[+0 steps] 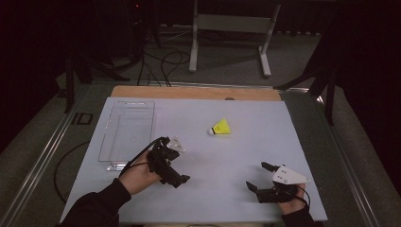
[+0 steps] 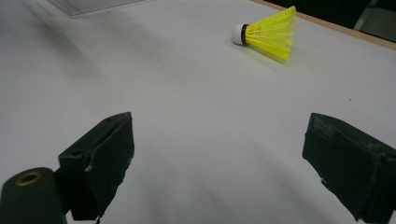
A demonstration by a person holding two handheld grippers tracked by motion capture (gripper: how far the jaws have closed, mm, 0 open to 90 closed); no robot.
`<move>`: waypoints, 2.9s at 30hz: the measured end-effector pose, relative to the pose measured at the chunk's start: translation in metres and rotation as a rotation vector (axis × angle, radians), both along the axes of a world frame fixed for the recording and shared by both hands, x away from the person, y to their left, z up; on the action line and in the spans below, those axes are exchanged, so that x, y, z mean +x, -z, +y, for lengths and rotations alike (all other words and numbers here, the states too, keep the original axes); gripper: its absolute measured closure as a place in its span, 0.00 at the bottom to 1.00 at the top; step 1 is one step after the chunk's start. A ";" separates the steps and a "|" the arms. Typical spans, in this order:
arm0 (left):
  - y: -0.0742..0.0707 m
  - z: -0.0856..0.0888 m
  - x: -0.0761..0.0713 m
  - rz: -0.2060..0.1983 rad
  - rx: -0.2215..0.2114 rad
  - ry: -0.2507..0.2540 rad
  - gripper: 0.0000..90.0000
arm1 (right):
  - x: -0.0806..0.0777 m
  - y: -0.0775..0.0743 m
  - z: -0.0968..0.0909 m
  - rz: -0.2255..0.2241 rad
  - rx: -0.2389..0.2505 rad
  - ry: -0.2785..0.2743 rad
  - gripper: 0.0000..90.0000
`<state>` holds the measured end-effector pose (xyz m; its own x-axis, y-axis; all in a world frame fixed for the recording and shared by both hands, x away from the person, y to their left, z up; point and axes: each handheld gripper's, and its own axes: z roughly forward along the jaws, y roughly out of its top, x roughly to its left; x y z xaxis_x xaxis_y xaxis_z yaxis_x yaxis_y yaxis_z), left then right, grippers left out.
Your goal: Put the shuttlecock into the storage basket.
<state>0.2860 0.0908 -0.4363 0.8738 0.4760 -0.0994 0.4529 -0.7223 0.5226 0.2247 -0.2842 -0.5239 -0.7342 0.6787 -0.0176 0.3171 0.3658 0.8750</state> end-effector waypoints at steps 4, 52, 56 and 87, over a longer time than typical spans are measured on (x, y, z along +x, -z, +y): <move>-0.004 -0.007 0.007 -0.010 -0.029 0.011 0.00 | 0.000 0.000 0.000 -0.001 0.003 0.002 0.10; -0.014 -0.064 0.095 -0.166 -0.184 0.090 0.00 | -0.001 -0.002 -0.001 -0.007 0.018 -0.007 0.10; -0.008 -0.067 0.101 -0.158 -0.209 0.111 0.00 | -0.001 -0.002 -0.002 -0.008 0.023 -0.005 0.10; 0.072 -0.085 0.153 -0.064 -0.095 0.032 0.09 | 0.000 0.000 -0.002 0.004 0.029 -0.013 0.10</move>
<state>0.4390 0.0057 -0.5080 0.8945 0.4387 -0.0863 0.3939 -0.6818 0.6164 0.2247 -0.2858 -0.5242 -0.7432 0.6690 0.0046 0.3158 0.3448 0.8840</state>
